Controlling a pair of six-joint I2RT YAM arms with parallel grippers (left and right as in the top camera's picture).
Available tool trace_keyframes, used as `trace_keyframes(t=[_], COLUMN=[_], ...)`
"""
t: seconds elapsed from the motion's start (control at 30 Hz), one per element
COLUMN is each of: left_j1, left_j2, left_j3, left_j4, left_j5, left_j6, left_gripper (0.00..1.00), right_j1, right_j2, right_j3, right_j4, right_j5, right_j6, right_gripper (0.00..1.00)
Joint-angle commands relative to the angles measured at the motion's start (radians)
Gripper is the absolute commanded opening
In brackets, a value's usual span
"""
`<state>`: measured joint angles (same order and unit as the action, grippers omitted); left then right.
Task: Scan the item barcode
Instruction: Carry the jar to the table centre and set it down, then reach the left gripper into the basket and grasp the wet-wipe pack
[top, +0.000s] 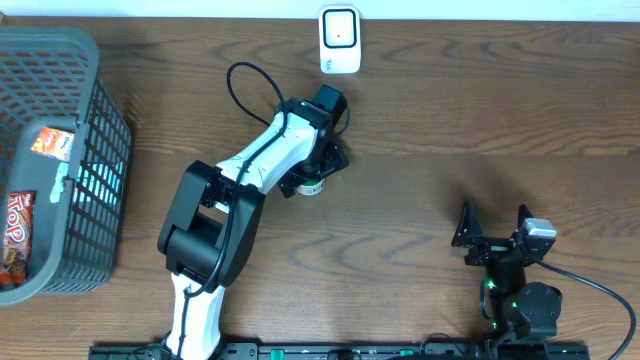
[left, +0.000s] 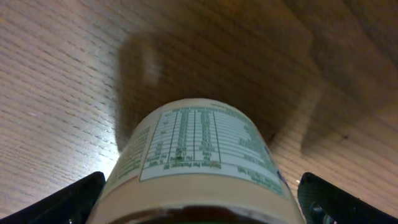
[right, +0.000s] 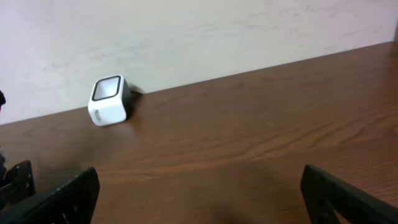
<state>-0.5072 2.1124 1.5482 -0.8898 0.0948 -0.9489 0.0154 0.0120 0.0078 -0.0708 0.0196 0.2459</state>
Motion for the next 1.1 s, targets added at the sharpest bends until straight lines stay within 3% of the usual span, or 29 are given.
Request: trace_keyframes(t=[0.0,0.17,0.47,0.6,0.77,0.93,1.07], left_j1=[0.02,0.05,0.159,0.35,0.703,1.001,1.135], left_j2=[-0.037,-0.193,-0.586,-0.719,-0.815,-0.797,-0.733], left_j3=[0.011,0.027,0.142,0.169,0.169,0.169,0.169], left_j4=[-0.029,-0.065,-0.073,-0.075,-0.107,-0.181,-0.189], left_j5=[-0.01,-0.062,-0.059,-0.058,-0.05,-0.014,0.037], left_j6=[0.042,0.125,0.485,0.492,0.477,0.477,0.476], left_gripper=[0.98,0.98,0.98,0.98,0.98,0.98,0.98], right_j1=[0.005,0.005,0.005,0.005,0.005,0.005,0.005], right_j2=[-0.004,-0.004,-0.004,-0.004,-0.004,-0.004,-0.004], right_j3=[-0.002,-0.002,-0.002,-0.002,-0.002,-0.002,-0.002], right_j4=[-0.002,-0.002,-0.002,-0.002,-0.002,-0.002,-0.002], right_j5=[0.008,0.008,0.008,0.008,0.008,0.008,0.008], right_j6=[0.011,0.011,0.011,0.011,0.011,0.011,0.011], right_gripper=[0.99,0.99,0.99,0.99,0.99,0.99,0.99])
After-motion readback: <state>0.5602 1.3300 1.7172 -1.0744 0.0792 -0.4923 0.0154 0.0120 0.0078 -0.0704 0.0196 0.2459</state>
